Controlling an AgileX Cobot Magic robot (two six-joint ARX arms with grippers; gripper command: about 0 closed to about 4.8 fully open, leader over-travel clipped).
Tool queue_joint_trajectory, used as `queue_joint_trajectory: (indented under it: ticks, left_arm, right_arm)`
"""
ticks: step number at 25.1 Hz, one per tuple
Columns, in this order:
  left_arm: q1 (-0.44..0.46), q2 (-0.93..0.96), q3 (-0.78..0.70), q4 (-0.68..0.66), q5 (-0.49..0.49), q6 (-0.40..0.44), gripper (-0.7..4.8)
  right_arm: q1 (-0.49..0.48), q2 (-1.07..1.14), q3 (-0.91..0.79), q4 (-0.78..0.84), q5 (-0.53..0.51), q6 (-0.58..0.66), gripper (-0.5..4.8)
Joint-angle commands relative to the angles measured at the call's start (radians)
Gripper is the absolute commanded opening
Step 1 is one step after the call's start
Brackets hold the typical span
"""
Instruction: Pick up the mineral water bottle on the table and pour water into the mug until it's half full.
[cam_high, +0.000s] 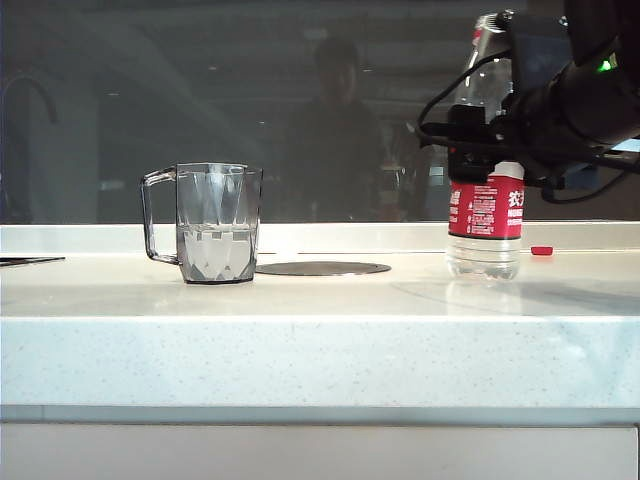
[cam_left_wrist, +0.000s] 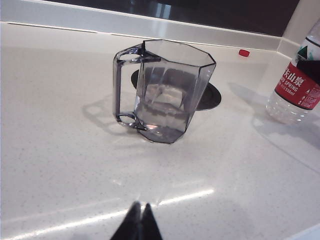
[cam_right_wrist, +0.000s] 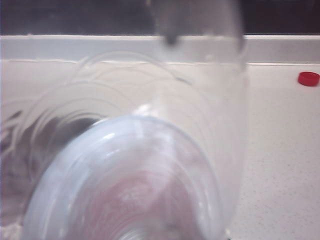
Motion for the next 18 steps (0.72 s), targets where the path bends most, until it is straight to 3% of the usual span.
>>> queue_joint_trajectory:
  ticks: [1, 4, 7, 18]
  left_arm:
    - [0.000, 0.001, 0.003, 0.019, -0.003, 0.004, -0.05]
    - [0.000, 0.000, 0.003, 0.019, -0.003, 0.005, -0.05]
    - [0.000, 0.001, 0.003, 0.019, -0.003, 0.004, -0.05]
    - [0.000, 0.001, 0.004, 0.019, -0.003, 0.005, -0.04]
  right_arm:
    - [0.001, -0.003, -0.001, 0.016, 0.005, 0.013, 2.74]
    - [0.004, -0.003, 0.000, 0.023, -0.002, 0.013, 2.78]
    - [0.004, -0.003, 0.000, 0.014, -0.001, 0.013, 3.48]
    - [0.018, -0.032, -0.001, -0.021, 0.003, 0.013, 3.82]
